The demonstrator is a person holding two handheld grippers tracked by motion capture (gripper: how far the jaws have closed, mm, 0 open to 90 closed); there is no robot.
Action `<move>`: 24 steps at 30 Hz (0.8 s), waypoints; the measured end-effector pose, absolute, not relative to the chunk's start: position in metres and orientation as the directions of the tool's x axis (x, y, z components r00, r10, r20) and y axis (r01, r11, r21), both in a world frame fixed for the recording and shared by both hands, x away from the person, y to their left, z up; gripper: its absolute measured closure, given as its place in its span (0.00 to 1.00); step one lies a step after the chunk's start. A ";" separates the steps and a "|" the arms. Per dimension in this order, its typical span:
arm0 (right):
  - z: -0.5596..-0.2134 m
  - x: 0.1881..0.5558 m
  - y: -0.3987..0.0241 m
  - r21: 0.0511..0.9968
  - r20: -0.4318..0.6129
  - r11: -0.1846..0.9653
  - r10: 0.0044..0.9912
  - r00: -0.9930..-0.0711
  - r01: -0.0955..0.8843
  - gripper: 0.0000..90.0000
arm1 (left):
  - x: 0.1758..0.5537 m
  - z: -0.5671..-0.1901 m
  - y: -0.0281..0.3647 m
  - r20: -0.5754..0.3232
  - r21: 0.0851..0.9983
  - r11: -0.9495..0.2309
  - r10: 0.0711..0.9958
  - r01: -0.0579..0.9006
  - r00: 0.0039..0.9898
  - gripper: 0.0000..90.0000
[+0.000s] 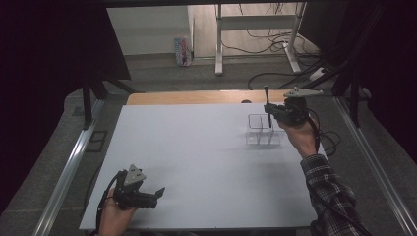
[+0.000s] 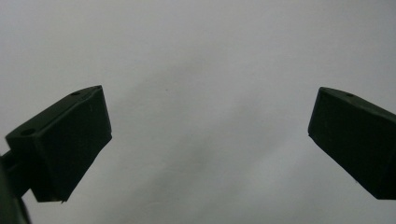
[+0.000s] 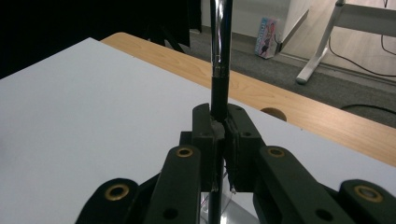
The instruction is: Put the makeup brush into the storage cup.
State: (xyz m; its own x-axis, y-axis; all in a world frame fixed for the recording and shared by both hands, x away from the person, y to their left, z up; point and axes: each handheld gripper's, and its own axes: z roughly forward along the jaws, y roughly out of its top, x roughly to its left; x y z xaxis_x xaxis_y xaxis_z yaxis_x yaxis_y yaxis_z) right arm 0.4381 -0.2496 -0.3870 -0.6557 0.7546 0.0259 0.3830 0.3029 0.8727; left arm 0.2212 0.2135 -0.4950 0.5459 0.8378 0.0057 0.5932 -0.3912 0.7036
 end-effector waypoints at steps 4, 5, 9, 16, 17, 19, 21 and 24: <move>-0.386 0.443 -0.249 0.875 0.017 0.304 0.759 -0.650 0.377 0.92 | 0.221 -0.495 0.214 0.006 0.704 -0.392 0.837 0.593 0.546 0.00; -0.386 0.444 -0.249 0.875 0.014 0.305 0.761 -0.649 0.376 0.92 | 0.221 -0.495 0.214 0.006 0.704 -0.392 0.837 0.592 0.547 0.00; -0.385 0.449 -0.249 0.879 0.010 0.300 0.768 -0.641 0.372 0.92 | 0.221 -0.495 0.214 0.008 0.706 -0.392 0.837 0.590 0.547 0.00; -0.383 0.459 -0.249 0.880 0.000 0.298 0.778 -0.628 0.369 0.92 | 0.221 -0.495 0.214 0.007 0.705 -0.392 0.837 0.591 0.547 0.00; -0.382 0.462 -0.249 0.880 -0.001 0.297 0.781 -0.624 0.370 0.92 | 0.221 -0.495 0.214 0.008 0.706 -0.392 0.837 0.590 0.547 0.00; -0.382 0.464 -0.249 0.880 -0.002 0.296 0.784 -0.621 0.370 0.92 | 0.221 -0.495 0.214 0.008 0.706 -0.392 0.837 0.590 0.547 0.00; -0.382 0.465 -0.249 0.881 -0.003 0.297 0.784 -0.621 0.370 0.92 | 0.221 -0.495 0.214 0.007 0.705 -0.393 0.837 0.590 0.548 0.00; -0.383 0.467 -0.249 0.881 -0.003 0.294 0.785 -0.619 0.370 0.92 | 0.221 -0.495 0.213 0.008 0.704 -0.394 0.836 0.591 0.549 0.00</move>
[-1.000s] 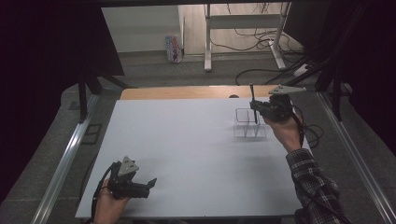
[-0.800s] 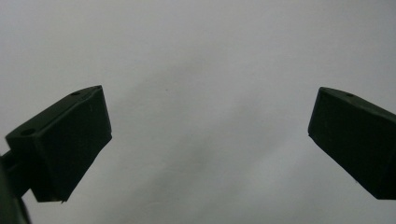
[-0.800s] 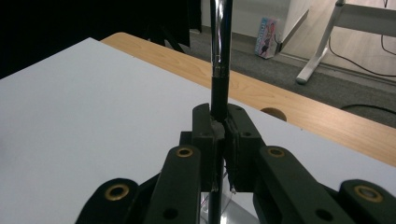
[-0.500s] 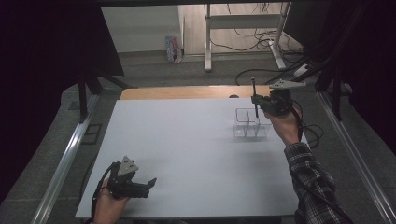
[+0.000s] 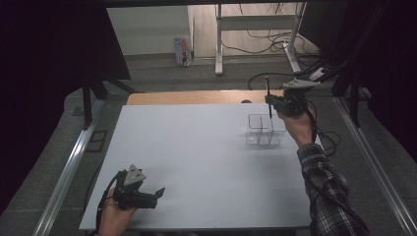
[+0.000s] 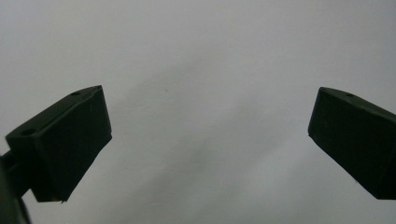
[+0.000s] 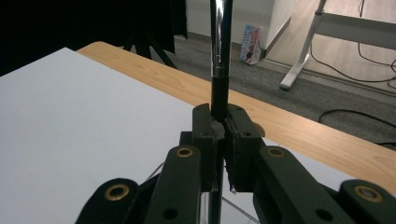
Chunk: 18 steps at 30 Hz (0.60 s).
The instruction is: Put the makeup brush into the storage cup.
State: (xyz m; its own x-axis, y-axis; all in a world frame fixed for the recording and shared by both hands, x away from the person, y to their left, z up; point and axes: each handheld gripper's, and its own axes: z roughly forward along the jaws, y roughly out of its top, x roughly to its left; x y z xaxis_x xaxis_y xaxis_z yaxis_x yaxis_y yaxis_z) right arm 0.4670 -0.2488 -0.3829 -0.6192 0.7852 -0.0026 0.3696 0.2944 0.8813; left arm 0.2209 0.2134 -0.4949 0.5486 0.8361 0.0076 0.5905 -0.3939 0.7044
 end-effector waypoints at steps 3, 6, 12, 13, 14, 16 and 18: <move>-0.385 0.468 -0.248 0.881 -0.002 0.295 0.785 -0.620 0.371 0.92 | 0.221 -0.495 0.213 0.008 0.705 -0.394 0.836 0.590 0.548 0.00; -0.387 0.468 -0.247 0.881 -0.001 0.293 0.786 -0.619 0.371 0.92 | 0.221 -0.495 0.213 0.009 0.703 -0.395 0.836 0.592 0.548 0.00; -0.397 0.466 -0.247 0.875 0.005 0.297 0.784 -0.620 0.383 0.92 | 0.221 -0.495 0.213 0.011 0.703 -0.397 0.836 0.591 0.549 0.00; -0.399 0.466 -0.247 0.874 0.008 0.295 0.785 -0.619 0.385 0.92 | 0.221 -0.495 0.213 0.010 0.703 -0.396 0.836 0.591 0.548 0.00; -0.399 0.466 -0.247 0.874 0.008 0.295 0.785 -0.619 0.385 0.92 | 0.221 -0.495 0.213 0.010 0.703 -0.396 0.836 0.591 0.548 0.00; -0.402 0.466 -0.247 0.871 0.012 0.296 0.784 -0.620 0.392 0.92 | 0.221 -0.495 0.213 0.011 0.703 -0.397 0.836 0.590 0.548 0.00; -0.407 0.465 -0.248 0.869 0.017 0.296 0.784 -0.620 0.398 0.92 | 0.221 -0.495 0.213 0.012 0.703 -0.397 0.836 0.590 0.549 0.00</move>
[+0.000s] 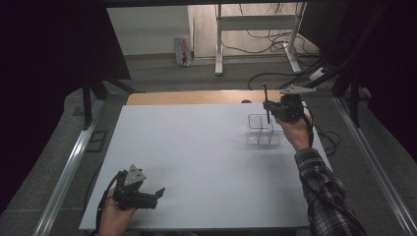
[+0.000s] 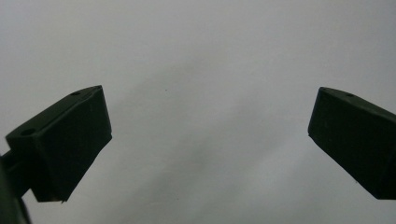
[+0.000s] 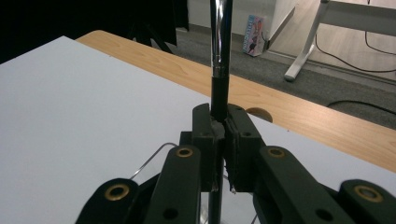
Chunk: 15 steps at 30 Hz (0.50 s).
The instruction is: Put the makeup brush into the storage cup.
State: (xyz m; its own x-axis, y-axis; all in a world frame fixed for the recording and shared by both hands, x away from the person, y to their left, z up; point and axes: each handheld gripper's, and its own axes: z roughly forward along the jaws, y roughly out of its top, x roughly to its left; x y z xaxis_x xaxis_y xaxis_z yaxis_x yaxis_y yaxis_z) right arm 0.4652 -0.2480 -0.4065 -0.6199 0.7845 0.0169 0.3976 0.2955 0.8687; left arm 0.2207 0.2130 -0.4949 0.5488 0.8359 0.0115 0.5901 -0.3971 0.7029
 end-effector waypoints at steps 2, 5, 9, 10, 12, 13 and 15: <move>-0.409 0.465 -0.248 0.867 0.018 0.296 0.784 -0.620 0.400 0.92 | 0.221 -0.495 0.213 0.012 0.702 -0.397 0.836 0.590 0.549 0.00; -0.413 0.464 -0.249 0.865 0.021 0.296 0.785 -0.619 0.405 0.92 | 0.221 -0.495 0.213 0.012 0.703 -0.397 0.836 0.590 0.549 0.00; -0.416 0.463 -0.250 0.863 0.027 0.294 0.785 -0.619 0.411 0.92 | 0.221 -0.495 0.213 0.012 0.702 -0.397 0.836 0.590 0.549 0.00; -0.420 0.462 -0.251 0.861 0.027 0.296 0.785 -0.619 0.414 0.92 | 0.221 -0.495 0.213 0.012 0.702 -0.397 0.836 0.591 0.548 0.00; -0.421 0.462 -0.251 0.860 0.029 0.295 0.785 -0.618 0.415 0.92 | 0.221 -0.495 0.213 0.012 0.702 -0.397 0.837 0.591 0.548 0.00; -0.422 0.462 -0.251 0.861 0.028 0.295 0.786 -0.618 0.414 0.92 | 0.221 -0.495 0.213 0.012 0.702 -0.397 0.837 0.591 0.547 0.00; -0.425 0.461 -0.252 0.859 0.031 0.295 0.786 -0.617 0.418 0.92 | 0.221 -0.495 0.213 0.014 0.701 -0.399 0.836 0.591 0.548 0.00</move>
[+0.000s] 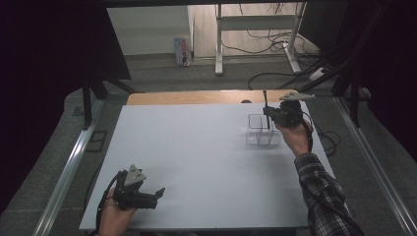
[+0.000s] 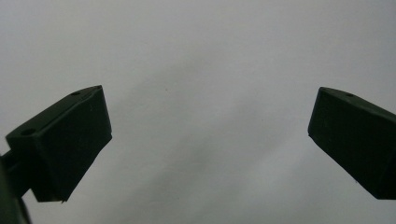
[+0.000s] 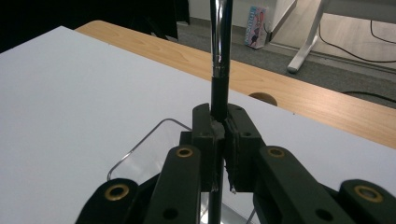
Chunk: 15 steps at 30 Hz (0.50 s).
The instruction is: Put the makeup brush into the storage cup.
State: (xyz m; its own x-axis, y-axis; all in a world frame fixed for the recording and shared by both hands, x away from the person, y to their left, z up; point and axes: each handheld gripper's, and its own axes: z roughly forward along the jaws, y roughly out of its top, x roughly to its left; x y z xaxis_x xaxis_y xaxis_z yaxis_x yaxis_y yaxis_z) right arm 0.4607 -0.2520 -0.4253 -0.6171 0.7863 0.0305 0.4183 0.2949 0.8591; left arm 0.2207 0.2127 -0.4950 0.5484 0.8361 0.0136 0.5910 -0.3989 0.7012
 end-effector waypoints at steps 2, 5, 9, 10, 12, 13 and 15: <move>-0.428 0.460 -0.253 0.858 0.033 0.294 0.787 -0.617 0.422 0.92 | 0.221 -0.495 0.213 0.014 0.701 -0.399 0.836 0.591 0.548 0.00; -0.429 0.460 -0.254 0.858 0.036 0.291 0.787 -0.616 0.423 0.92 | 0.220 -0.495 0.213 0.015 0.702 -0.398 0.837 0.590 0.547 0.00; -0.435 0.458 -0.255 0.856 0.041 0.289 0.788 -0.614 0.428 0.92 | 0.221 -0.495 0.213 0.014 0.702 -0.399 0.837 0.591 0.547 0.00; -0.435 0.458 -0.255 0.856 0.042 0.288 0.789 -0.613 0.429 0.92 | 0.221 -0.495 0.213 0.015 0.702 -0.399 0.837 0.590 0.547 0.00; -0.436 0.458 -0.255 0.854 0.042 0.291 0.787 -0.615 0.431 0.92 | 0.221 -0.495 0.213 0.014 0.702 -0.398 0.837 0.591 0.547 0.00; -0.438 0.457 -0.255 0.853 0.043 0.292 0.787 -0.615 0.434 0.92 | 0.221 -0.495 0.213 0.014 0.701 -0.399 0.837 0.591 0.547 0.00; -0.440 0.457 -0.255 0.850 0.044 0.295 0.786 -0.617 0.436 0.92 | 0.221 -0.495 0.213 0.014 0.701 -0.398 0.837 0.591 0.547 0.00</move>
